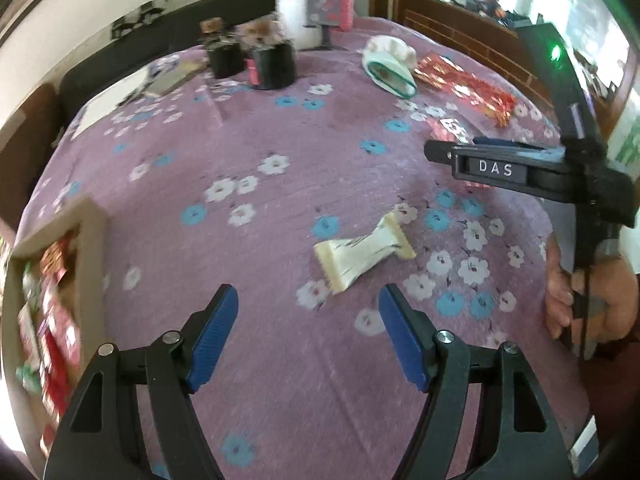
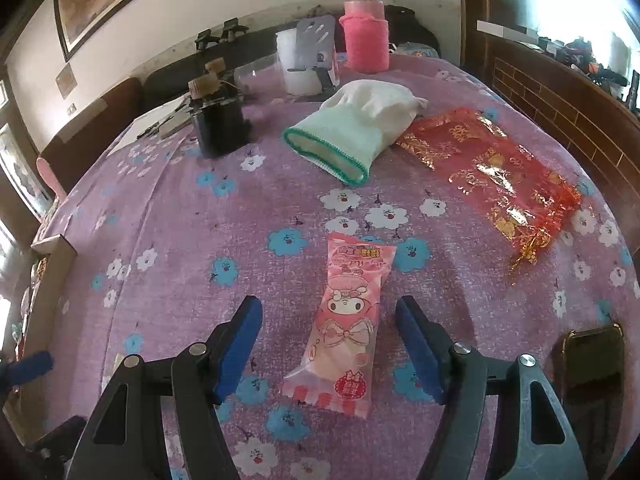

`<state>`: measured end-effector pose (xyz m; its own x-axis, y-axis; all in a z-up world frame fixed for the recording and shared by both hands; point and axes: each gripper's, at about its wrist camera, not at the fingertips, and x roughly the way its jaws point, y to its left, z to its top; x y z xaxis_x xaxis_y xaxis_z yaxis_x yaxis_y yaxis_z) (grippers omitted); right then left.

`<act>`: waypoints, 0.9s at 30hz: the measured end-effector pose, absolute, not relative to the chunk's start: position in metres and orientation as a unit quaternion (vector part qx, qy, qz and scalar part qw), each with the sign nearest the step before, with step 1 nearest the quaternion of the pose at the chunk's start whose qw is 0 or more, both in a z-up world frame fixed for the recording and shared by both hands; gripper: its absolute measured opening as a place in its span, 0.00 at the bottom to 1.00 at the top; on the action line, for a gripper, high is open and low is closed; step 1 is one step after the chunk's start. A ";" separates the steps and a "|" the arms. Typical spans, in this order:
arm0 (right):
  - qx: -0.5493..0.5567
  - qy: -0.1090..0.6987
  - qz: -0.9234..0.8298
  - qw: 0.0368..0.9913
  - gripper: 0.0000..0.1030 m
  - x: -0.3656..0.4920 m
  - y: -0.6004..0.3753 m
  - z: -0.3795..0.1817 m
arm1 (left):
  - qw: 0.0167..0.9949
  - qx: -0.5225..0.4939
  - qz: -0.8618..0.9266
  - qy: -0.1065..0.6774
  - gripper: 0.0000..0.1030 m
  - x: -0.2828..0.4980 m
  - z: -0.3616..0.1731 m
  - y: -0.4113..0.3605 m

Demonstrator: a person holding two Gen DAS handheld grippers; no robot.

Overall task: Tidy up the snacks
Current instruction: 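Grasp the white wrapped bar with the left tool while the right tool grasps the pink bread bag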

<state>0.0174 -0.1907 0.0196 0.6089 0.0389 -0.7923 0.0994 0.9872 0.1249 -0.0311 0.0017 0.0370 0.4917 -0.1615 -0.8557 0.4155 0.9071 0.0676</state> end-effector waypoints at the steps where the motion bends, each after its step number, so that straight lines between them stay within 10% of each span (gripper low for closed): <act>1: 0.079 0.441 -0.018 0.894 0.64 0.017 -0.191 0.020 | 0.851 0.143 -0.171 0.475 0.70 -0.028 0.034 -0.004; 7: 0.071 0.438 -0.030 0.895 0.30 0.014 -0.193 0.021 | 0.842 0.192 -0.199 0.464 0.70 -0.021 0.025 -0.030; 18: 0.087 0.436 -0.023 0.895 0.26 0.009 -0.198 0.022 | 0.838 0.172 -0.213 0.472 0.69 -0.004 0.020 -0.037; 22: 0.091 0.435 -0.021 0.895 0.25 0.009 -0.198 0.022 | 0.837 0.133 -0.230 0.479 0.17 -0.003 0.021 -0.031; 27: 0.098 0.428 -0.016 0.898 0.25 0.007 -0.200 0.024 | 0.843 0.109 -0.222 0.477 0.16 -0.009 0.028 -0.020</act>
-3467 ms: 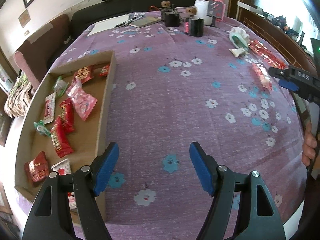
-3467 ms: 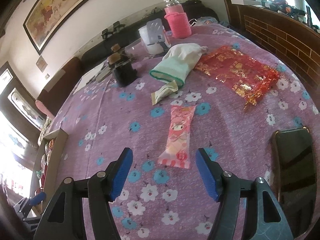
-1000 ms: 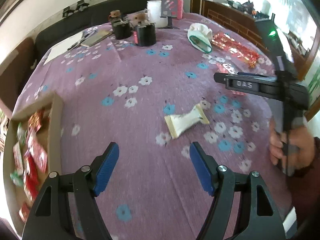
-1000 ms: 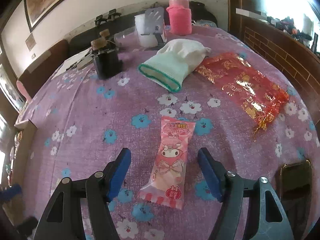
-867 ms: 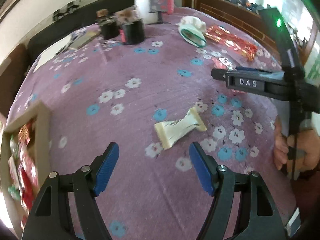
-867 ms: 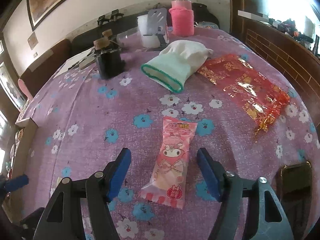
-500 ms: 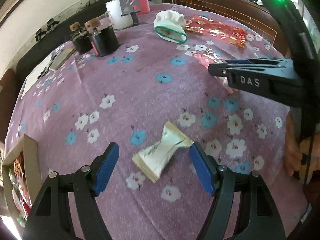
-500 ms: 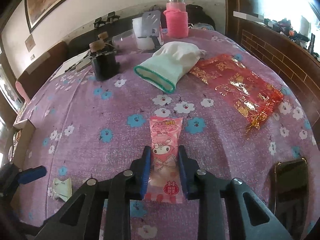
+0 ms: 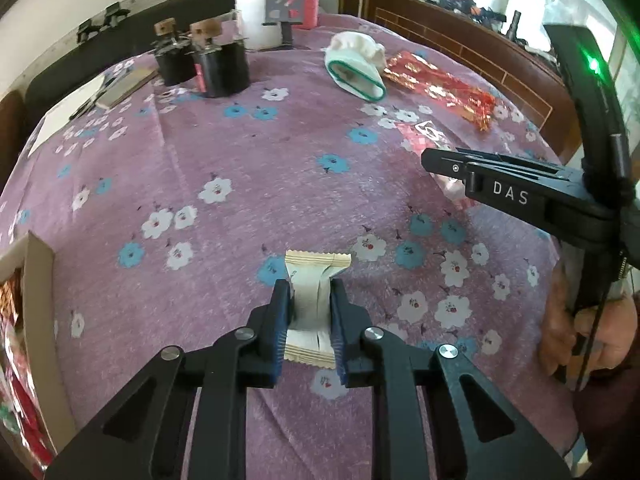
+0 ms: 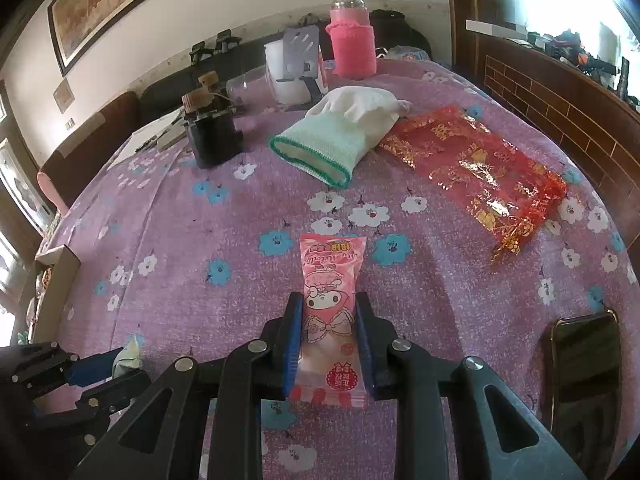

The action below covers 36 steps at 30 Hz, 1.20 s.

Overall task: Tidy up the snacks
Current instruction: 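Grasp the white wrapped bar with the left tool while the right tool grasps the pink bread bag, then carry both items over the tray and open both tools to drop them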

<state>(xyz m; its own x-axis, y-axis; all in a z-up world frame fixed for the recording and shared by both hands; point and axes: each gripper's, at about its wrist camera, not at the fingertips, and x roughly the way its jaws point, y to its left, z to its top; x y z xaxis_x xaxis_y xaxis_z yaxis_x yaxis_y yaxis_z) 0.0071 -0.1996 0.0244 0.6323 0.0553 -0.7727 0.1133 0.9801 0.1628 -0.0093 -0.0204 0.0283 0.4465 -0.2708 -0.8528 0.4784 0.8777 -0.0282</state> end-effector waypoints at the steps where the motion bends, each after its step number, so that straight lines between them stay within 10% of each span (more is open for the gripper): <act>1: 0.101 0.427 -0.013 0.899 0.25 0.007 -0.200 0.025 | 0.846 0.099 -0.222 0.475 0.16 -0.013 0.032 -0.016; 36: 0.059 0.410 0.182 0.892 0.24 -0.026 -0.045 0.083 | 0.887 -0.148 0.025 0.438 0.17 -0.098 0.061 0.265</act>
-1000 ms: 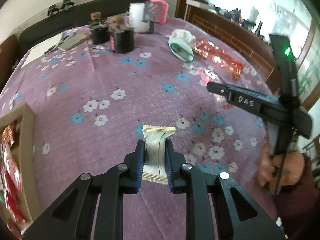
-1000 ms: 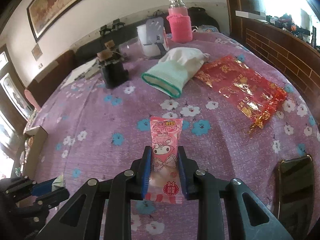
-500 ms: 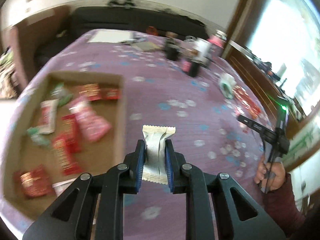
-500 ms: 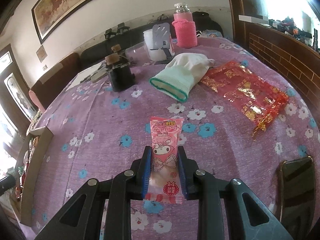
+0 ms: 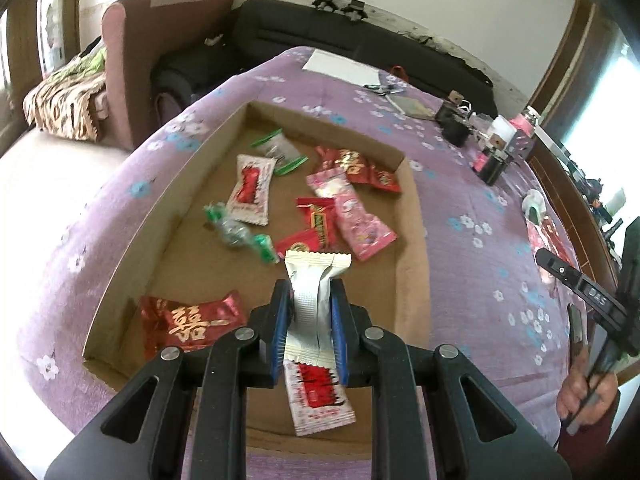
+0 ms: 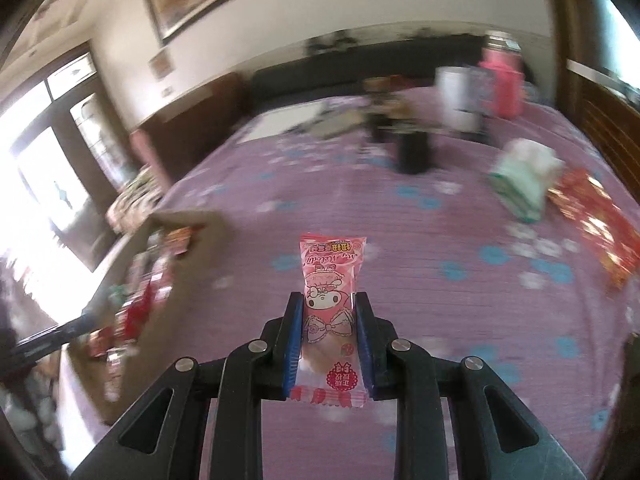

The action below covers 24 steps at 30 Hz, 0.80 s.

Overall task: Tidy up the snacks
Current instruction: 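Carry both items over the tray and open both tools to drop them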

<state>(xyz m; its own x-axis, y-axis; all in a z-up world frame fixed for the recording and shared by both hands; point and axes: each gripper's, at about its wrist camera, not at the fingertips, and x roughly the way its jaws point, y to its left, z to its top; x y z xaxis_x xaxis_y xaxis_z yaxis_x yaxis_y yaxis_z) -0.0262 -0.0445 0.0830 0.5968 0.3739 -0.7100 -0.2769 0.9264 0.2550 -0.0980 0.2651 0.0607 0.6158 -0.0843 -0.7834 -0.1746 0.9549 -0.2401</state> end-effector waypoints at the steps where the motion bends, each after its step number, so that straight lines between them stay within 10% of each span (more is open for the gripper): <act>1: 0.057 0.413 0.198 0.887 0.24 -0.027 -0.032 0.084 | 0.885 -0.151 0.026 0.439 0.16 -0.098 0.058 0.268; 24: -0.029 0.487 0.315 0.814 0.24 -0.043 0.161 0.045 | 0.866 -0.173 0.051 0.467 0.17 -0.072 0.035 0.296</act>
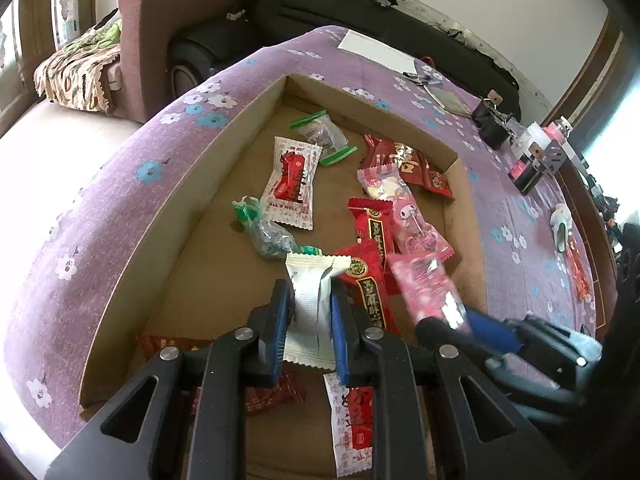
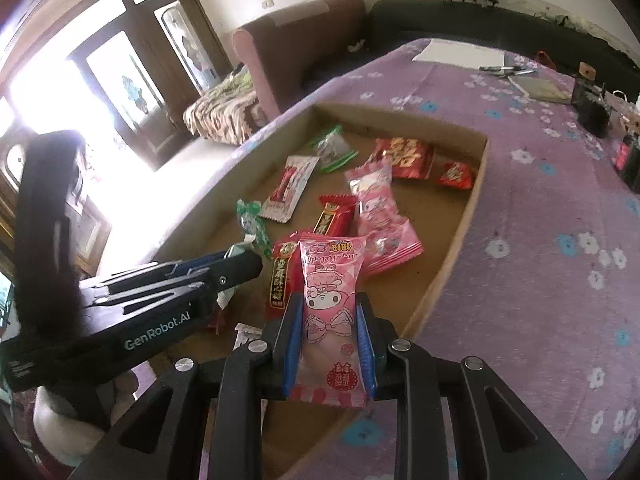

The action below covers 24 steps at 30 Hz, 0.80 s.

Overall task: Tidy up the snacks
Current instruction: 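Carry both items over the tray and open both tools to drop them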

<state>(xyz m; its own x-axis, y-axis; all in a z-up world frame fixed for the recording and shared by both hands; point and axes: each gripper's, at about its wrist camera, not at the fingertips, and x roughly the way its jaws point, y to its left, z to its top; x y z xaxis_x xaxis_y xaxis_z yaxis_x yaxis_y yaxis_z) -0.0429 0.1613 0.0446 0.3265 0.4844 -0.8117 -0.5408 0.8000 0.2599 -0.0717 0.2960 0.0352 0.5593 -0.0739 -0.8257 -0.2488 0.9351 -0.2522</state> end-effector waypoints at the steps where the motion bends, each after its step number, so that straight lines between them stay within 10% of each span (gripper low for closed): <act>1: -0.031 0.490 0.313 0.813 0.24 -0.043 0.163 0.042 | 0.866 -0.173 0.051 0.466 0.17 -0.072 0.036 0.296; 6: -0.044 0.489 0.309 0.814 0.27 -0.047 0.167 0.037 | 0.871 -0.177 0.054 0.455 0.19 -0.077 0.042 0.296; 11: -0.047 0.475 0.317 0.820 0.40 -0.053 0.165 0.045 | 0.883 -0.184 0.065 0.428 0.51 -0.087 0.058 0.296; 18: -0.039 0.440 0.319 0.838 0.58 -0.066 0.146 0.064 | 0.898 -0.145 0.119 0.398 0.53 -0.097 0.078 0.287; 24: -0.024 0.420 0.299 0.856 0.66 -0.074 0.122 0.074 | 0.907 -0.068 0.227 0.349 0.76 -0.110 0.091 0.273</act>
<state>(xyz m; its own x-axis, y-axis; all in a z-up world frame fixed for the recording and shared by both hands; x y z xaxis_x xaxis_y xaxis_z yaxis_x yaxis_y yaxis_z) -0.0738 0.1221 0.0738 0.4678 0.4926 -0.7338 -0.5332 0.8195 0.2102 -0.1102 0.2727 0.0914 0.6536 0.3630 -0.6642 -0.4586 0.8880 0.0340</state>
